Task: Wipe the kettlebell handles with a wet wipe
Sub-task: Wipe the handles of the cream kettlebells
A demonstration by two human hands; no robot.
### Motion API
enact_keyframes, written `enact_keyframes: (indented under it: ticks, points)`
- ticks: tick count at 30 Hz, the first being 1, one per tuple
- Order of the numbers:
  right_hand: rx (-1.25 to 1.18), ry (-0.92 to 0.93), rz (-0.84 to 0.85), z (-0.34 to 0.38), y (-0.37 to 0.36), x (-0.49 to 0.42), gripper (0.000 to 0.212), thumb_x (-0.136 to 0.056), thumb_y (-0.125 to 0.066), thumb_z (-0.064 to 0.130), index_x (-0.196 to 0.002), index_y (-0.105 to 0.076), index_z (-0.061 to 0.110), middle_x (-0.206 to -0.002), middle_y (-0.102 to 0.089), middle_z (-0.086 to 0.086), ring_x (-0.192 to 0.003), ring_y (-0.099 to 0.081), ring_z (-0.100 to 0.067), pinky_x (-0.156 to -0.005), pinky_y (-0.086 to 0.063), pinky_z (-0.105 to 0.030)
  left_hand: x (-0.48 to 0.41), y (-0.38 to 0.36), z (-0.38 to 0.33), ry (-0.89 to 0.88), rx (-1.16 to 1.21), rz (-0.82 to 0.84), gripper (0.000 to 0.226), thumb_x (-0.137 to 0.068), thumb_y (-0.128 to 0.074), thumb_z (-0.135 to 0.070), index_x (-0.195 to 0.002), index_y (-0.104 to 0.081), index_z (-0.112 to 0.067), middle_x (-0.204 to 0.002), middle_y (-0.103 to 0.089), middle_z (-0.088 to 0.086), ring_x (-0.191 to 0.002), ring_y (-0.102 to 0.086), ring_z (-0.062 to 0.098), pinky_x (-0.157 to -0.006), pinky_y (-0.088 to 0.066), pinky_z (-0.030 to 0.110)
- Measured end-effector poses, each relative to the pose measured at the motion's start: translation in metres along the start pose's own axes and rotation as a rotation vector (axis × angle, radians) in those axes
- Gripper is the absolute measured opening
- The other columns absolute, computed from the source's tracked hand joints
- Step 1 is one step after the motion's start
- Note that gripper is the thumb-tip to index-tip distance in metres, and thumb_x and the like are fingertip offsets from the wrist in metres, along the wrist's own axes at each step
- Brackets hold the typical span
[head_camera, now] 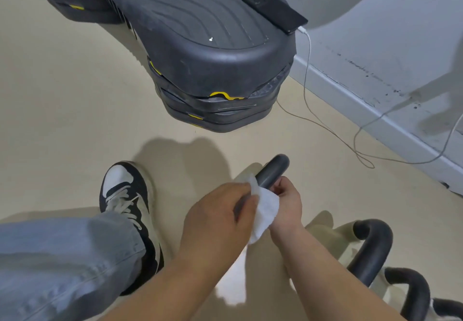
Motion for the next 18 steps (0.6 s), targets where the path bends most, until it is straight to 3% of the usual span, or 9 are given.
enact_keyframes:
  ticks: [4,7,8,9,11,13,15,17,18]
  points:
    - [0.023,0.061,-0.004,-0.001,0.003,-0.003,0.005,-0.079,-0.062,0.027,-0.081,-0.059,0.024,-0.075,-0.063,0.005,-0.071,-0.056,-0.020,-0.067,-0.049,-0.033,-0.035,-0.032,-0.022,-0.022,-0.452,0.210,0.038,-0.104,-0.037,-0.045,-0.134,-0.036,-0.022,-0.116,-0.058,-0.003,-0.097,-0.062,0.020,-0.071,-0.042,0.033]
    - [0.056,0.013,-0.020,-0.005,0.005,-0.009,0.028,-0.101,-0.049,0.038,-0.091,-0.065,0.017,-0.077,-0.069,0.001,-0.070,-0.059,-0.018,-0.064,-0.047,-0.028,-0.076,-0.053,-0.048,0.015,-0.573,0.351,0.024,-0.102,-0.046,-0.036,-0.114,-0.043,-0.016,-0.111,-0.055,0.005,-0.101,-0.062,0.028,-0.070,-0.038,0.034]
    - [0.088,-0.004,-0.007,-0.007,0.005,-0.010,0.026,-0.100,-0.052,0.038,-0.092,-0.064,0.016,-0.077,-0.069,-0.001,-0.069,-0.058,-0.018,-0.063,-0.047,-0.028,-0.087,-0.059,-0.054,0.032,-0.552,0.451,0.013,-0.098,-0.056,-0.028,-0.099,-0.048,-0.018,-0.103,-0.052,0.005,-0.099,-0.061,0.028,-0.073,-0.042,0.034]
    - [0.120,-0.010,0.002,-0.009,0.005,-0.011,0.020,-0.095,-0.056,0.032,-0.093,-0.063,0.013,-0.076,-0.068,-0.003,-0.067,-0.055,-0.020,-0.061,-0.045,-0.029,-0.095,-0.064,-0.060,0.049,-0.507,0.540,0.019,-0.089,-0.067,-0.017,-0.083,-0.049,-0.018,-0.093,-0.049,0.005,-0.095,-0.061,0.026,-0.078,-0.048,0.033]
    - [0.144,0.009,0.012,-0.010,0.004,-0.012,0.014,-0.089,-0.057,0.021,-0.091,-0.058,0.007,-0.071,-0.060,-0.004,-0.065,-0.047,-0.022,-0.060,-0.040,-0.030,-0.104,-0.070,-0.062,0.066,-0.538,0.640,0.027,-0.080,-0.076,-0.010,-0.077,-0.050,-0.013,-0.081,-0.045,0.005,-0.082,-0.057,0.022,-0.084,-0.053,0.033]
    - [0.083,0.001,0.013,-0.007,0.005,-0.009,0.025,-0.093,-0.053,0.031,-0.084,-0.054,0.008,-0.069,-0.057,-0.002,-0.062,-0.044,-0.020,-0.058,-0.038,-0.028,-0.098,-0.065,-0.057,0.058,-0.480,0.506,0.022,-0.097,-0.060,-0.029,-0.107,-0.048,-0.014,-0.099,-0.054,0.007,-0.081,-0.049,0.024,-0.076,-0.045,0.033]
    - [0.019,0.015,0.004,-0.002,0.005,-0.006,0.032,-0.091,-0.049,0.043,-0.080,-0.054,0.014,-0.069,-0.059,0.003,-0.062,-0.048,-0.019,-0.058,-0.039,-0.026,-0.067,-0.047,-0.041,0.013,-0.453,0.313,0.034,-0.104,-0.039,-0.043,-0.128,-0.035,-0.018,-0.113,-0.056,0.004,-0.086,-0.053,0.025,-0.070,-0.039,0.034]
    - [0.057,0.063,0.010,0.002,0.006,-0.005,0.011,-0.080,-0.061,0.029,-0.080,-0.055,0.019,-0.073,-0.061,0.006,-0.066,-0.051,-0.016,-0.059,-0.041,-0.027,-0.029,-0.040,-0.010,-0.055,-0.431,0.235,0.042,-0.104,-0.031,-0.045,-0.141,-0.020,-0.028,-0.118,-0.050,-0.003,-0.096,-0.056,0.019,-0.072,-0.040,0.031]
    - [0.072,0.064,0.003,0.000,0.006,-0.006,0.012,-0.078,-0.065,0.018,-0.078,-0.054,0.022,-0.073,-0.059,0.007,-0.067,-0.050,-0.015,-0.061,-0.041,-0.026,-0.010,-0.035,0.003,-0.073,-0.368,0.219,0.047,-0.103,-0.029,-0.045,-0.144,-0.011,-0.033,-0.120,-0.047,-0.006,-0.100,-0.053,0.015,-0.076,-0.041,0.028]
Point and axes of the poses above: each hand's wrist, its own x-axis away from the middle knuckle, its own y-axis out of the back of the hand, z = x × y, the point moved 5 cm from there along -x, towards the middle knuckle
